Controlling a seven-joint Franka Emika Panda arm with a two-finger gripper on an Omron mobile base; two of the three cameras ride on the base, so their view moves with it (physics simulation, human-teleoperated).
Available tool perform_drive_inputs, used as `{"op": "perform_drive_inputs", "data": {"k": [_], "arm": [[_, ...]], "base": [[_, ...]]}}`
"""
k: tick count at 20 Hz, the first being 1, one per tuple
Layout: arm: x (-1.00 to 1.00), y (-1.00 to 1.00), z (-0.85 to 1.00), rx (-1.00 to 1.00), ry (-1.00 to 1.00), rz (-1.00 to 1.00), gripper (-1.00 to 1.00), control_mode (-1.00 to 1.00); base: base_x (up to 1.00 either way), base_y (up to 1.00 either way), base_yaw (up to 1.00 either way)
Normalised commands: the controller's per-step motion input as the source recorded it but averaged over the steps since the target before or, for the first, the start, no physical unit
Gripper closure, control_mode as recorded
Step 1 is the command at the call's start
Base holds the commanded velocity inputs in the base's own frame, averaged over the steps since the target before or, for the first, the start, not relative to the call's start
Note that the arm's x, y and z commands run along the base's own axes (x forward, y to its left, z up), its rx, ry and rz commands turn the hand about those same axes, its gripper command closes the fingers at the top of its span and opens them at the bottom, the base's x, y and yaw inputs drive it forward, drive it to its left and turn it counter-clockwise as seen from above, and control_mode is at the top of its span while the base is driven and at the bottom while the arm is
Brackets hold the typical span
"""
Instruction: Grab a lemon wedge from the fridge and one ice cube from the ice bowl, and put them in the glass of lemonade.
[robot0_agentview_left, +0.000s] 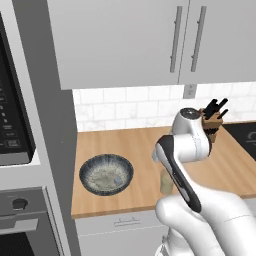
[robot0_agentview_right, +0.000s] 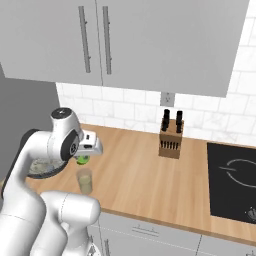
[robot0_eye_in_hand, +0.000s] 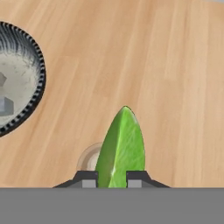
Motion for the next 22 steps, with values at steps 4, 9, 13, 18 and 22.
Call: {"op": "perform_drive_inputs", "data": {"k": [4,9,13,18,22], "arm": [[0.0,0.0,-0.07,0.0,-0.03,0.0,1.0,-1.0],[-0.05,0.0,-0.14,0.0,0.0,0.0,1.0,-1.0],[0.0,0.0,0.0,0.0,0.0,0.0,1.0,-1.0],[0.0,0.0,0.0,0.0,0.0,0.0,-1.0,-1.0],[0.0,0.0,0.0,0.0,0.0,0.0,-1.0,-1.0]], "base": [[0.0,0.0,0.0],[0.0,0.0,0.0],[0.0,0.0,0.0],[0.0,0.0,0.0],[0.0,0.0,0.0]]}}
